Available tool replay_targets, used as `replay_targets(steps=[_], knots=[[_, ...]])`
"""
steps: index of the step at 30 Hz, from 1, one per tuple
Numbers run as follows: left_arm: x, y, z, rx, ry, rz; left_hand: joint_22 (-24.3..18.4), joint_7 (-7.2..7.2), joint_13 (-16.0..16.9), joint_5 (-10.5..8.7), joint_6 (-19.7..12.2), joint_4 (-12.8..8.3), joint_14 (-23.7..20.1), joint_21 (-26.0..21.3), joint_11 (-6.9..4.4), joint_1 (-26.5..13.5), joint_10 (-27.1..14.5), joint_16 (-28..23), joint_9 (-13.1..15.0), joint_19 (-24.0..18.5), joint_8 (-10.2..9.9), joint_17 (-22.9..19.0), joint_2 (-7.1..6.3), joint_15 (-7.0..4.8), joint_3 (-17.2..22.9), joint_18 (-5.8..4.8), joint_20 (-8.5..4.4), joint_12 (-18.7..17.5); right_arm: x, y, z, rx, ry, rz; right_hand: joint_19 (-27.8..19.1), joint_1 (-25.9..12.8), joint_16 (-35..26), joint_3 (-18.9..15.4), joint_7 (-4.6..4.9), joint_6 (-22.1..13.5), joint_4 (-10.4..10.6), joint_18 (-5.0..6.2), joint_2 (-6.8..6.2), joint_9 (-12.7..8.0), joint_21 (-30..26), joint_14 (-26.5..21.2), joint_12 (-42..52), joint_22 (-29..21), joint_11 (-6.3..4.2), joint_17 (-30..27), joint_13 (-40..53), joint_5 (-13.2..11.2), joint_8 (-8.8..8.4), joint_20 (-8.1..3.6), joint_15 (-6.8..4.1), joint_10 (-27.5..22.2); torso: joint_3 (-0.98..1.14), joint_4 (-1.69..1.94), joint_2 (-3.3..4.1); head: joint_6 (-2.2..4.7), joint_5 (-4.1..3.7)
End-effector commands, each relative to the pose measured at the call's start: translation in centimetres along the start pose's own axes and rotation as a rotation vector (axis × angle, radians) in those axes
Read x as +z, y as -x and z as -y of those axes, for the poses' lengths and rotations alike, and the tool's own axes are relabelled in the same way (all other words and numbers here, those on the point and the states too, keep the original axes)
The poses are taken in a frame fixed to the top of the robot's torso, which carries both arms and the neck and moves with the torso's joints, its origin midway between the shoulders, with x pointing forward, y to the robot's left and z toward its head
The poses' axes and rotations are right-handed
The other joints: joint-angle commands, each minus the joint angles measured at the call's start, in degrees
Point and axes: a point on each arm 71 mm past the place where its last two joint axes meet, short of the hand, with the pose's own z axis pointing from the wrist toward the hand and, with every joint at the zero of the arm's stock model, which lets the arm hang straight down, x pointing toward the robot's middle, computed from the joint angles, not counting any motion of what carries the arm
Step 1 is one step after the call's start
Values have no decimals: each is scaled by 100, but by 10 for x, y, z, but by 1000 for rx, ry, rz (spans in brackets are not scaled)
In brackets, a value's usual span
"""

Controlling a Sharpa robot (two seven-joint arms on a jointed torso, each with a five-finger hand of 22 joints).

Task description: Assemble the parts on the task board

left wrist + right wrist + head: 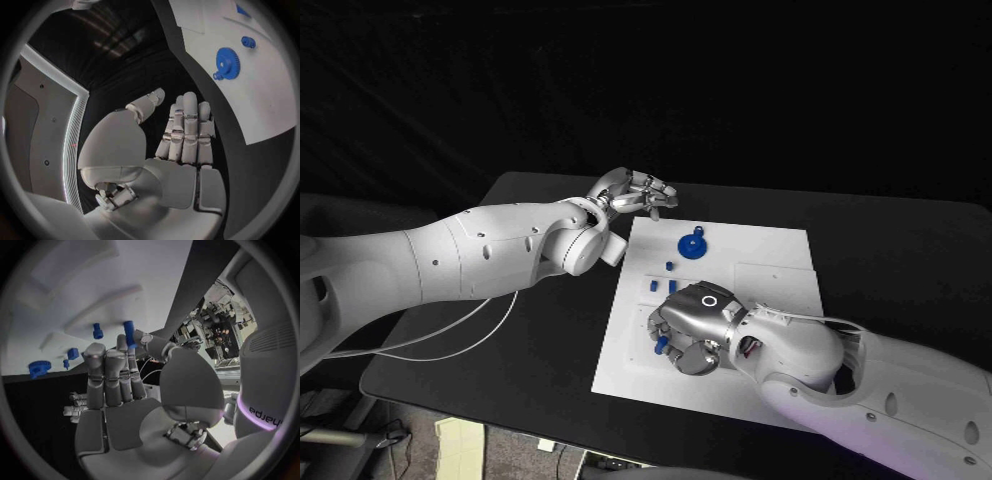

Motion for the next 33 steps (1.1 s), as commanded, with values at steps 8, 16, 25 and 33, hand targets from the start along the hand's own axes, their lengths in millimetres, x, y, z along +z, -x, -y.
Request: replay_targets(steps=[8,16,25,33], knots=[[0,-2,2,-9,-10,-11,10,-3,8,26,-48,-32,12,-37,4,9,-38,-42,-2,-7,35,10,62,29,-5,-69,-190,-1,2,-4,-8,-11,19,-51,-9,-35,-21,-2,4,33,-20,656,49,84,30,-20,12,93,-3,-4,8,27,24,-45,-29,47,0,1,2,-11,-2],[0,-2,2,-9,-9,-12,12,-3,9,26,-48,-33,12,-38,4,9,-38,-43,-2,-6,36,12,61,29,-5,-69,-190,0,2,-5,-7,27,18,-54,-35,-374,-38,-413,83,-145,-60,656,-108,28,47,-39,-125,103,85,-7,-29,452,-101,-4,58,-164,1,0,-1,-16,-5],[0,-1,1,-9,-8,-11,13,-3,9,25,-49,-33,12,-40,4,8,-39,-45,-3,-6,37,14,60,29,-5,-69,-190,-1,1,-3,-4,51,7,-10,-57,-567,-14,-1089,210,-443,-137,656,-210,-65,45,-47,-332,88,201,7,-141,391,-274,-19,167,-475,2,-3,2,-16,-8],[0,0,1,-9,-7,-11,15,-3,9,25,-50,-34,12,-41,4,9,-41,-46,-3,-5,37,16,59,29,-5,-69,-190,-1,-1,0,-1,57,-4,33,-62,-515,-7,-1147,260,-551,-111,656,-268,-115,25,-54,-404,78,248,8,-201,361,-336,-20,212,-582,4,-2,3,-14,-14]])
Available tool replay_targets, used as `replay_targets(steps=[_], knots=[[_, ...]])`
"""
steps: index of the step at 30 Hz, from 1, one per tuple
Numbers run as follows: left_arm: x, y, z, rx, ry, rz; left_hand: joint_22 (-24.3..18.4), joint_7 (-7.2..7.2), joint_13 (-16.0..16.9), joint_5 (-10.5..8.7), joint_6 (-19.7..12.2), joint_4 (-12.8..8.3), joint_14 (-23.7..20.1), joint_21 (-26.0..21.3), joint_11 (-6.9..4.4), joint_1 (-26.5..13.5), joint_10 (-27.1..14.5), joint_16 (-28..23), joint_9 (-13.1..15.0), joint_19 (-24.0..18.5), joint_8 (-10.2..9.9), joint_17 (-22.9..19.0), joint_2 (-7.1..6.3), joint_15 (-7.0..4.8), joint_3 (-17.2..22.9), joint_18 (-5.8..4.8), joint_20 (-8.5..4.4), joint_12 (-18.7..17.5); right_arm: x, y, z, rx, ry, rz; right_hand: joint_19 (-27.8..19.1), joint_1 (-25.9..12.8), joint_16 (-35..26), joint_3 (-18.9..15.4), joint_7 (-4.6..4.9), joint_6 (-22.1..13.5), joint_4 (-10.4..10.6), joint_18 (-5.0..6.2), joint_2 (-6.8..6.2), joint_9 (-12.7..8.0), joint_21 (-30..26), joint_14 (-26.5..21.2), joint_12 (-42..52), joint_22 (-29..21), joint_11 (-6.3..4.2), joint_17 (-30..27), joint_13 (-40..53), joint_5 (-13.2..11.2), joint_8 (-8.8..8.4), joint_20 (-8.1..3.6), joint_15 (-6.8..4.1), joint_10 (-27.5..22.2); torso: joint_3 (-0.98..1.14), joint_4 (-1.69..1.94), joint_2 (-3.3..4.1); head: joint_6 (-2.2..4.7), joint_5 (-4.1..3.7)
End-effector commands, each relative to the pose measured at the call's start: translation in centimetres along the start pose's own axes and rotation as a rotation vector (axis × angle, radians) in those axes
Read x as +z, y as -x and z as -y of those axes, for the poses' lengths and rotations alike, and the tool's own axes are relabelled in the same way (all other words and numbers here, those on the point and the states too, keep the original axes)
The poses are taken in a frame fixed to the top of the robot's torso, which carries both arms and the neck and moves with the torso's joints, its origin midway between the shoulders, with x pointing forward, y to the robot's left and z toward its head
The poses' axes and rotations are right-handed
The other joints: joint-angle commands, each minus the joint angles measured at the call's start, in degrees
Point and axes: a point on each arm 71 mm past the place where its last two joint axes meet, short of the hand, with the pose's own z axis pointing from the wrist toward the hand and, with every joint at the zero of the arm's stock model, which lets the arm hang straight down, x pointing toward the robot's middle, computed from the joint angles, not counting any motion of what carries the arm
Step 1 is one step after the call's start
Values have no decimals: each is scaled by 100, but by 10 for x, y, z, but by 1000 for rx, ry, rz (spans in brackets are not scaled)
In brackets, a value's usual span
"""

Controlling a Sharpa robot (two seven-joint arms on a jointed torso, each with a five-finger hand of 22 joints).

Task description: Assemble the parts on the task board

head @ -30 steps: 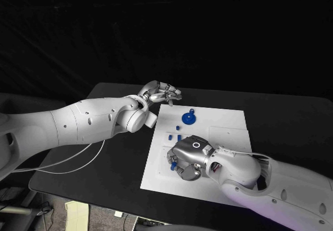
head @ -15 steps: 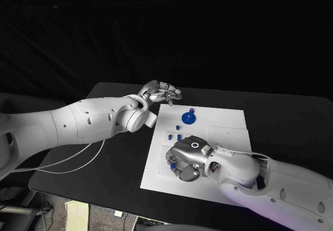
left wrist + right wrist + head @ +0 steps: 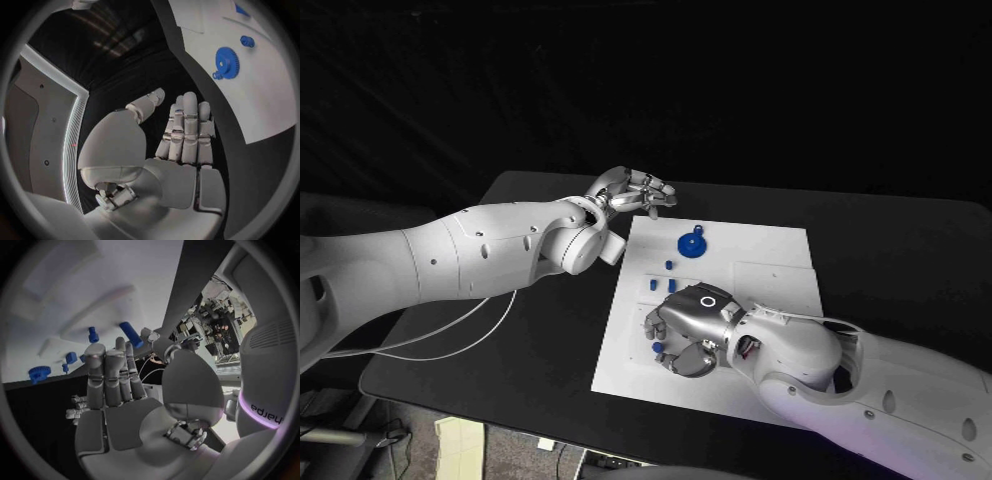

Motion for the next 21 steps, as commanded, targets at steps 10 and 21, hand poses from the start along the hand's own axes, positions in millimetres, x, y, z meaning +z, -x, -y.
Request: replay_targets(steps=[10,21], knots=[[0,-1,1,-9,-7,-11,9,-1,5,24,-53,-35,12,-20,5,8,-42,-27,-4,-5,36,9,59,30,-5,-69,-190,-1,-13,7,6,74,8,109,-6,79,13,-18,55,-137,81,650,-130,-64,-25,4,-63,67,18,-3,-60,60,-93,-21,68,-87,3,6,-1,21,-34],[0,4,0,-4,-5,1,11,-1,5,24,-54,-37,11,-22,5,9,-44,-29,-4,-5,36,11,55,30,-5,-69,-190,-2,-48,34,40,374,-77,135,4,2,34,-304,69,-170,105,650,-99,-102,-25,12,-13,83,-12,-6,-89,359,-81,-24,39,11,4,-5,-6,128,-134]])
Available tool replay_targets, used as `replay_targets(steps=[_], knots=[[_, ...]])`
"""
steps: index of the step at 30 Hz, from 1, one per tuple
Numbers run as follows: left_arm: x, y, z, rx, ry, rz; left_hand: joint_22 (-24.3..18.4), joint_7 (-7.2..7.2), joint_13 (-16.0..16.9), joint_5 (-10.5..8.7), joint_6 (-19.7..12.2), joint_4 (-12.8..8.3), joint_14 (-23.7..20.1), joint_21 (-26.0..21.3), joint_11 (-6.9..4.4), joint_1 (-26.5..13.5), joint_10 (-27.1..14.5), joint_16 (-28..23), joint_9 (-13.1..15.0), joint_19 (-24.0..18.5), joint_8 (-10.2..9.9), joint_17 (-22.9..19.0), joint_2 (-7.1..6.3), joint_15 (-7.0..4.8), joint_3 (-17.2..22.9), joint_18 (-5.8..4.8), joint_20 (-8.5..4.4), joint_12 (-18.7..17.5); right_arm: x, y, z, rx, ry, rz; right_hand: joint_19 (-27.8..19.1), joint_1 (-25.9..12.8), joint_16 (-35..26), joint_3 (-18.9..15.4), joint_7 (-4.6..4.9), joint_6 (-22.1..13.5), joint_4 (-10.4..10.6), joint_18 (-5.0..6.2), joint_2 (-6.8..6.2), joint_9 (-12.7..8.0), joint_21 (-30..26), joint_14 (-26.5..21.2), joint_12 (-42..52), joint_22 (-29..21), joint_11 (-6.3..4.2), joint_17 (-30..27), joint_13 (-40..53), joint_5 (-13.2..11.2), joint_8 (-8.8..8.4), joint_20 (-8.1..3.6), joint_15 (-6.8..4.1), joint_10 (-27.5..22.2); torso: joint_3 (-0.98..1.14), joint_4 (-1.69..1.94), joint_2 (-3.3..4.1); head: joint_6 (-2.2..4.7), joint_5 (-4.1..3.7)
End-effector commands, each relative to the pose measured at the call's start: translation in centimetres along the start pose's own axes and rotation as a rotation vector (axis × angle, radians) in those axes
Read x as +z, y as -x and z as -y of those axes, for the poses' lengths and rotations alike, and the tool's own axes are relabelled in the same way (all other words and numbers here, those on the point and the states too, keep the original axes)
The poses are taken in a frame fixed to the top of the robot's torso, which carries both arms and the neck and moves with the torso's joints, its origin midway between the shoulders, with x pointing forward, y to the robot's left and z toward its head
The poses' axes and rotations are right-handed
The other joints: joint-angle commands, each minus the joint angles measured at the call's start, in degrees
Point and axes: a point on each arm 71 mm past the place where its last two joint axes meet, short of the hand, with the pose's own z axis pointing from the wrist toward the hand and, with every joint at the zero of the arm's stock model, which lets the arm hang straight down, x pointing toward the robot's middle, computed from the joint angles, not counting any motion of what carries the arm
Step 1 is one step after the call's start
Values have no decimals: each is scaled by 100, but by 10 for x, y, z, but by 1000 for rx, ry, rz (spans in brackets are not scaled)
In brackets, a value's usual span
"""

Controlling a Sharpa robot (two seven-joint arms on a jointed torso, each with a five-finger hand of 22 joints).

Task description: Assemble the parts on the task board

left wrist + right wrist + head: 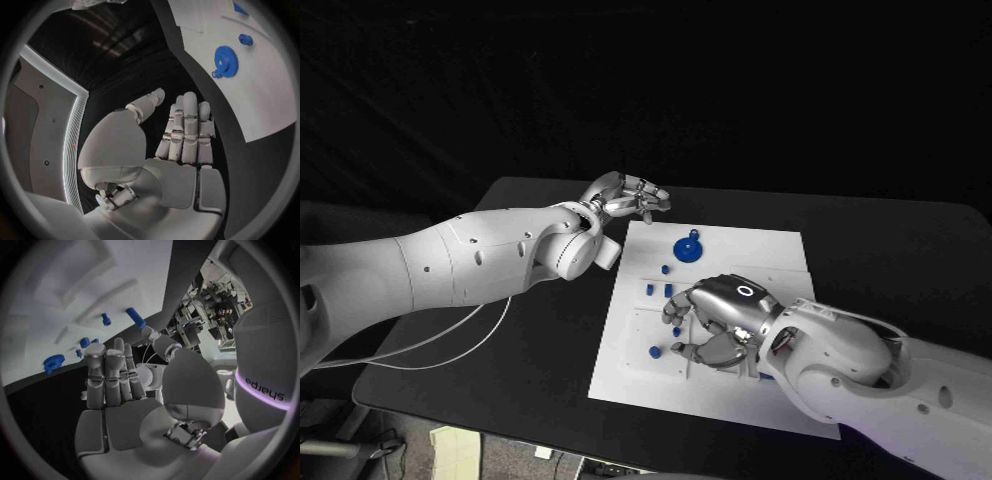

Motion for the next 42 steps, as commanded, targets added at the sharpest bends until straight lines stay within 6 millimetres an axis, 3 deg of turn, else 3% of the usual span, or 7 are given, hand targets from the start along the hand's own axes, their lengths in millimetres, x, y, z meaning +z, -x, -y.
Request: replay_targets(steps=[1,11,13,14,16,30,42], knots=[[0,1,1,-7,-7,-6,6,-1,7,23,-54,-38,11,-23,5,9,-45,-29,-4,-5,37,6,53,30,-6,-70,-190,-2,-9,12,12,223,-47,-7,22,-83,42,-88,-1,-14,-3,650,51,-7,-17,20,55,86,-13,-4,4,54,-8,-34,-10,82,2,-7,-7,46,-56],[2,2,-2,-9,-3,-2,8,1,6,21,-55,-40,10,-25,6,8,-47,-32,-4,-6,37,9,46,31,-7,-70,-189,-3,-53,50,78,423,-321,-63,72,-337,61,-494,-156,111,-4,650,355,32,0,74,1152,82,-324,1,842,245,90,-68,-311,775,12,-40,-43,195,-349],[3,1,-3,-12,-2,-4,8,1,6,20,-55,-39,10,-26,7,7,-47,-33,-4,-7,38,9,45,31,-8,-71,-188,-3,-62,51,90,451,-386,-106,94,-439,34,-577,-342,158,92,650,420,108,-49,97,2953,61,-376,-6,2531,304,117,-73,-314,5,17,-54,-57,224,-403],[3,0,-3,-15,-2,-4,9,2,7,20,-55,-39,10,-26,7,6,-47,-33,-4,-7,38,9,44,31,-8,-71,-188,-3,-67,52,97,460,-421,-117,93,-390,30,-555,-230,136,63,650,400,117,-53,96,3196,64,-401,-6,2785,294,105,-84,-376,-208,19,-61,-69,227,-437],[3,0,-4,-17,-1,-7,9,2,7,19,-55,-38,9,-26,7,4,-47,-34,-5,-7,38,10,44,32,-9,-71,-188,-3,-74,53,108,467,-484,-173,92,-495,68,-600,-264,161,124,650,453,157,-21,108,3828,97,-469,24,3271,216,120,-87,-432,-111,18,-68,-86,252,-491],[-2,-7,-16,-52,13,-28,28,18,13,-25,-74,50,10,-48,7,-141,-42,-54,-13,-10,37,37,14,34,-65,-80,-183,6,-110,30,118,613,-724,-379,81,-1251,689,-1028,-358,206,429,650,936,583,325,42,5461,135,-537,668,4696,346,254,-212,-509,-284,54,-119,-201,142,-687],[-8,-13,-16,-77,14,-56,80,20,22,36,-104,22,-1,-99,4,-498,-53,-94,-17,-32,52,104,6,31,-518,-72,-188,8,-114,6,111,573,-840,-459,27,-1503,705,-1265,-349,128,300,650,986,732,387,21,5496,117,-527,764,4803,391,227,-246,-501,-327,42,-141,-336,1,-749]])
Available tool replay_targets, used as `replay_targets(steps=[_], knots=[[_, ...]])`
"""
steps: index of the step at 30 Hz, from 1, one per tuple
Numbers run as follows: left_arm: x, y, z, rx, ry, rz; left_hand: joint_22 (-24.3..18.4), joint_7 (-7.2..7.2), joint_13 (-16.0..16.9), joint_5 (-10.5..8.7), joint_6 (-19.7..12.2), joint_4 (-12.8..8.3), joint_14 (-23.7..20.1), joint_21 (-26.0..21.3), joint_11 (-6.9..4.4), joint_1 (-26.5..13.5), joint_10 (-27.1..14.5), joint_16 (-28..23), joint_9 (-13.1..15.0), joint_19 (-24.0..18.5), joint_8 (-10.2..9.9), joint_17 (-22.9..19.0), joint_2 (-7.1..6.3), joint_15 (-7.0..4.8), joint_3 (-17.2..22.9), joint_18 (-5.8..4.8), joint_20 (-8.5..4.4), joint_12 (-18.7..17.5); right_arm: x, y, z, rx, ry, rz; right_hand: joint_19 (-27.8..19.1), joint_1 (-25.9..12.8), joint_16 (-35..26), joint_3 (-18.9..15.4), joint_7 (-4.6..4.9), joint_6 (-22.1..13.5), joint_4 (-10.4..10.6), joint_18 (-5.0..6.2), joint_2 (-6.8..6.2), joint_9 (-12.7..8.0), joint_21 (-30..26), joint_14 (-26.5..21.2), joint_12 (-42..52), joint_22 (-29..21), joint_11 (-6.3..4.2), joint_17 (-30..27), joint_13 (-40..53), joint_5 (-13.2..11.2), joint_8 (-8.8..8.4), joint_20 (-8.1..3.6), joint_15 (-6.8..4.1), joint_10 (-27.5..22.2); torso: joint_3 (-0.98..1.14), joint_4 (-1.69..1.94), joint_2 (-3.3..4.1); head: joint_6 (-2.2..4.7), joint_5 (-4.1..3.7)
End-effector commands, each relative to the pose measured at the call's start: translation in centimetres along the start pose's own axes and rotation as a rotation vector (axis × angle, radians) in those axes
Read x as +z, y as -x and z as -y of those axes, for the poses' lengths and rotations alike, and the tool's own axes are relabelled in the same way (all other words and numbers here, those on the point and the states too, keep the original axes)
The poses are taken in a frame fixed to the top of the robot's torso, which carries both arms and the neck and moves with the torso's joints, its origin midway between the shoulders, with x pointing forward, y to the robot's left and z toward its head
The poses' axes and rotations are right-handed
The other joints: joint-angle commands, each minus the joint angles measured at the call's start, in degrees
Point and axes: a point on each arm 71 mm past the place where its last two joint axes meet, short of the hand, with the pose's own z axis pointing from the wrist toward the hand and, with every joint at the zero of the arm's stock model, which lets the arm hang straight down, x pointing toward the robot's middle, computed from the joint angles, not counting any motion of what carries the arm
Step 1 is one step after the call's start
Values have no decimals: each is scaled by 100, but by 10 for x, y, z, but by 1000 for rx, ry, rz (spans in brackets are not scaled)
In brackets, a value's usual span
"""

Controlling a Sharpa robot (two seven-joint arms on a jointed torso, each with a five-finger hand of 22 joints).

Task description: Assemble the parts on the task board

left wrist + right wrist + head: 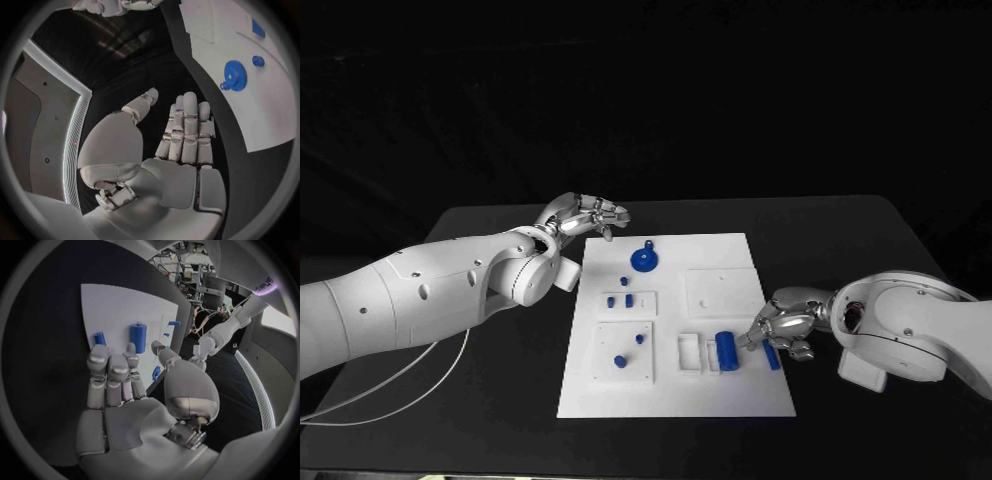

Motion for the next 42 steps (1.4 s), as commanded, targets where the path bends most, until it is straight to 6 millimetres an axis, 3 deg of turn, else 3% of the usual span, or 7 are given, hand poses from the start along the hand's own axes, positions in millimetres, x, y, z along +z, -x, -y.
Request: replay_targets(steps=[1,7,11,19,30,37,42], knots=[[-2,-5,2,-25,-15,-29,8,0,10,-45,-46,8,-1,-30,4,-119,-56,-32,-12,-31,23,13,-1,32,-82,-71,-188,7,3,-6,1,-27,-72,-8,-20,-122,29,-83,-9,-19,1,479,-10,29,23,-51,35,117,-18,17,12,39,10,-21,2,-41,-4,-3,-61,-39,2],[-4,-9,3,-32,-18,-46,12,18,9,21,-107,129,-1,-94,-1,-574,-68,-65,-34,-25,-2,48,-14,31,-408,-58,-192,1,10,-15,-4,-63,-76,-6,-59,-414,25,-308,-24,-14,-14,479,46,83,38,-57,26,115,-35,54,38,186,-8,-40,-14,-45,-28,-3,-112,-80,-4],[-5,-11,3,-37,-19,-50,13,25,8,34,-133,182,-2,-131,0,-767,-74,-85,-44,-18,-12,67,-14,27,-526,-48,-193,-2,15,-17,-4,-89,-83,15,-85,-549,17,-449,-24,-34,-82,479,80,93,46,-61,16,113,-34,76,54,151,-48,-61,-15,-48,-49,-2,-124,-100,-18],[-6,-12,3,-46,-18,-53,16,31,5,29,-159,260,-4,-162,1,-946,-84,-101,-54,-15,-22,83,-12,26,-609,-40,-194,-7,25,-22,-7,-114,-86,33,-104,-637,3,-505,-20,-42,-106,479,46,85,41,-62,0,104,-32,89,64,-6,-92,-80,-12,-55,-41,7,-104,-107,-43],[-6,-13,4,-51,-17,-57,17,36,3,29,-178,294,-6,-174,1,-1013,-91,-108,-59,-15,-30,89,4,26,-635,-35,-195,-10,36,-29,-14,-148,-76,34,-114,-656,-9,-498,-12,-68,-112,479,32,74,36,-60,-16,101,-25,94,66,-85,-130,-89,-6,-65,-31,-7,-99,-132,-8],[-6,-13,4,-51,-16,-59,18,37,2,33,-182,289,-6,-177,1,-1008,-92,-109,-60,-15,-31,91,14,26,-635,-32,-196,-11,38,-31,-18,-159,-68,31,-114,-615,-16,-470,-7,-62,-164,479,66,71,45,-53,-25,104,-20,102,71,-47,-151,-95,0,-65,-33,-7,-96,-150,7],[-6,-12,3,-51,-15,-57,19,37,2,35,-184,285,-6,-179,1,-1005,-93,-110,-61,-15,-32,92,16,25,-636,-31,-197,-11,39,-32,-19,-162,-67,28,-107,-565,-24,-443,-3,-41,-260,479,122,72,64,-41,-31,107,-14,115,81,116,-173,-90,6,-56,-35,-5,-98,-160,10]])
